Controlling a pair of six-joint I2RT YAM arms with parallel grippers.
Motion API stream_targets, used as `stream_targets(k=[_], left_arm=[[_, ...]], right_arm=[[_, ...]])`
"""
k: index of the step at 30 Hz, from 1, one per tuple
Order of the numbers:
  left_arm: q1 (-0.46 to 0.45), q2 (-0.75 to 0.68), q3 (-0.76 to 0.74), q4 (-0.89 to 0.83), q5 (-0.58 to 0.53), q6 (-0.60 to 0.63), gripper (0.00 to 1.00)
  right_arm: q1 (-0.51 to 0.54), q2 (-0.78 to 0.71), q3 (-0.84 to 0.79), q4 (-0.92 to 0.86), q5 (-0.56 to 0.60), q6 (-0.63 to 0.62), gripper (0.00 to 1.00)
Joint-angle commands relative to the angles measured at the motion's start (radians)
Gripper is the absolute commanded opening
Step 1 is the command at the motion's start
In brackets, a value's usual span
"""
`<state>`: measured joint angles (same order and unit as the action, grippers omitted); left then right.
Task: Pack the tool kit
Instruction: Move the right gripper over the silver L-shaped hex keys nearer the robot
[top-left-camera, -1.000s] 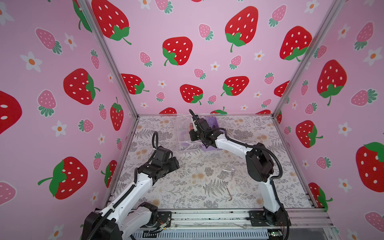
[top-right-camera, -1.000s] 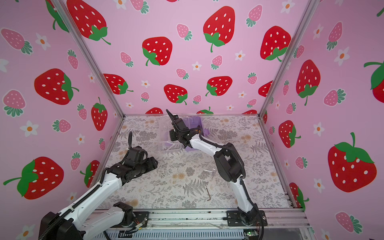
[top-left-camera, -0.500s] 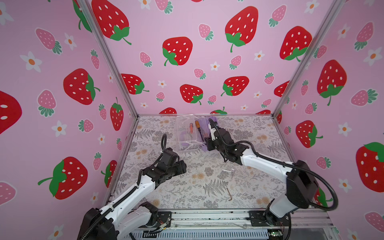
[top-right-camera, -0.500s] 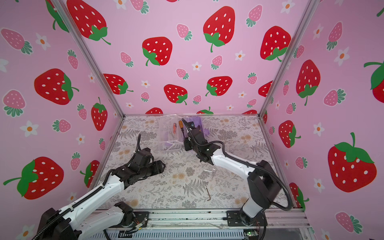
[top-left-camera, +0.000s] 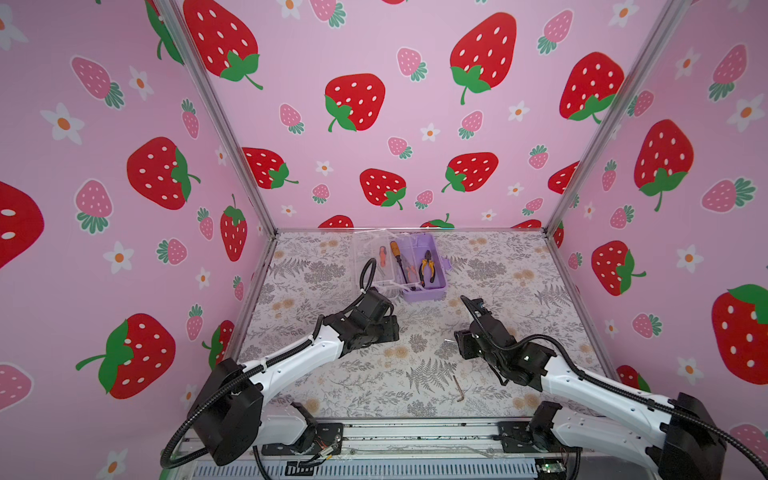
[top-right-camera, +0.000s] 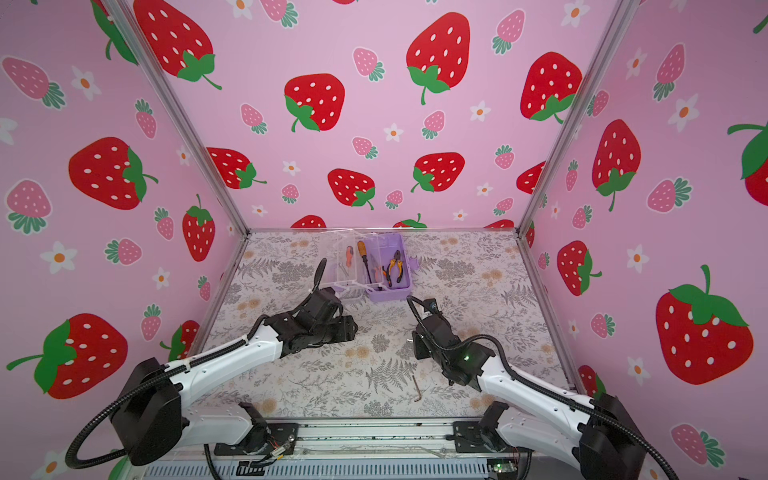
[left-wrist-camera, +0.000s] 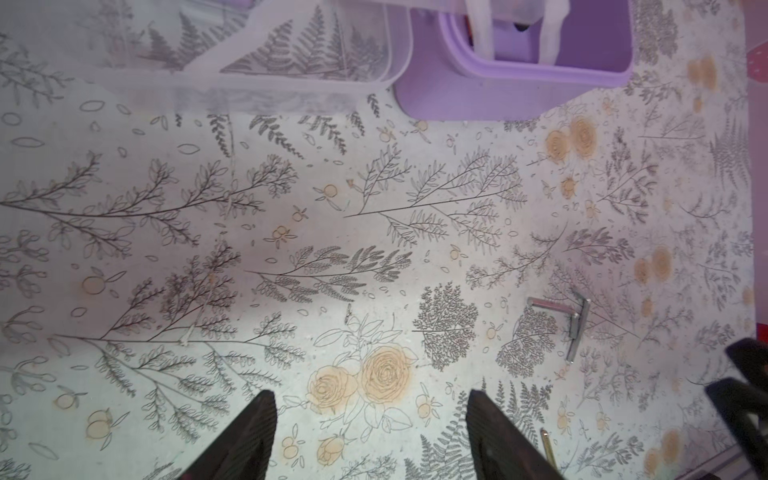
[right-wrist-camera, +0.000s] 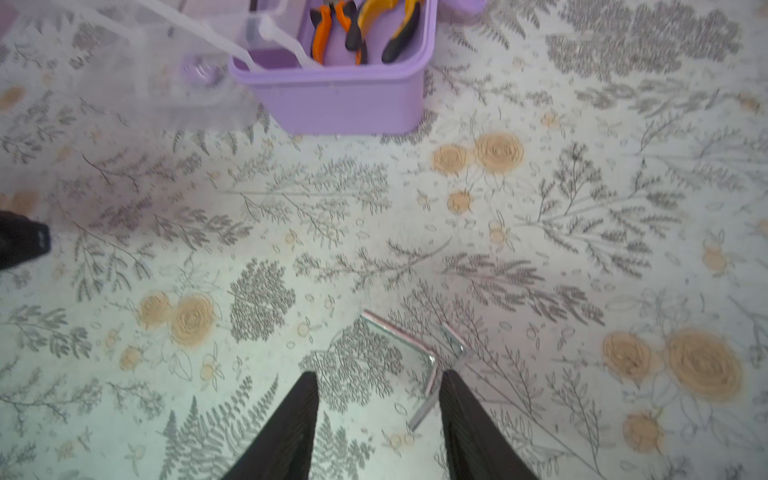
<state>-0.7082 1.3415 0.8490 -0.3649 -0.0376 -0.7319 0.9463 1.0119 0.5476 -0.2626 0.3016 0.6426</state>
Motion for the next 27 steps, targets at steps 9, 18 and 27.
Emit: stream_targets(k=[9, 18, 27], left_arm=[[-0.048, 0.082, 0.093, -0.009, -0.039, -0.027, 0.74], [-0.051, 0.07, 0.076, -0.017, -0.045, -0.031, 0.74], [-0.05, 0.045, 0.054, -0.019, -0.047, -0.029, 0.74]], right_arm=[[0.21, 0.1, -0.117, -0.001, -0.115, 0.237, 0.5], [0.29, 0.268, -0.091, 0.01, -0.111, 0.273, 0.31], [0.292, 0.287, -0.059, 0.079, -0.116, 0.264, 0.07]])
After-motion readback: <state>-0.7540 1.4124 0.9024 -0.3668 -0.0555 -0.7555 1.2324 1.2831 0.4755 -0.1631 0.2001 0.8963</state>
